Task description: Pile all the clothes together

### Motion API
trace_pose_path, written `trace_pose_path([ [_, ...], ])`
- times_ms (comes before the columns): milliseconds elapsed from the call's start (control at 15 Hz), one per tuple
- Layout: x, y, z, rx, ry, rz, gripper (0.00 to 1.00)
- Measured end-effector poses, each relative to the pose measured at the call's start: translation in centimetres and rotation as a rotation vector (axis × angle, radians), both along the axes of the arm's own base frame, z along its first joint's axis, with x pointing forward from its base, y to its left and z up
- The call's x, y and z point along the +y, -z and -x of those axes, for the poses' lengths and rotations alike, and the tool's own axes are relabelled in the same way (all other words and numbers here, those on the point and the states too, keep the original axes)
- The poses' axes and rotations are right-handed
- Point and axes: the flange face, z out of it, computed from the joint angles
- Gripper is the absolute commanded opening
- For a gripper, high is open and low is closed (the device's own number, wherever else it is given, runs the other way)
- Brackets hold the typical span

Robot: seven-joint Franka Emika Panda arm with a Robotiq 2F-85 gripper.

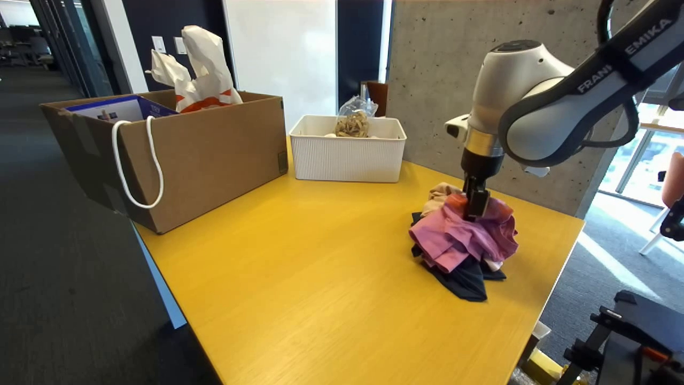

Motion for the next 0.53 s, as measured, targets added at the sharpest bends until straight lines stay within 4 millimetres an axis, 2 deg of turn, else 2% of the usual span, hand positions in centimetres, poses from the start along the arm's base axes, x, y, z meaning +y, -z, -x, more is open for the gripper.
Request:
trace_pose_path([
  [400, -0.6, 5.5, -1.9, 0.051, -0.191, -0.039, 1.00],
  [467, -1.0, 6.1, -2.2, 0.060, -0.208, -0.039, 0.96],
  [533, -1.2, 6.5, -2.6, 0.067, -0.223, -0.037, 0.74],
])
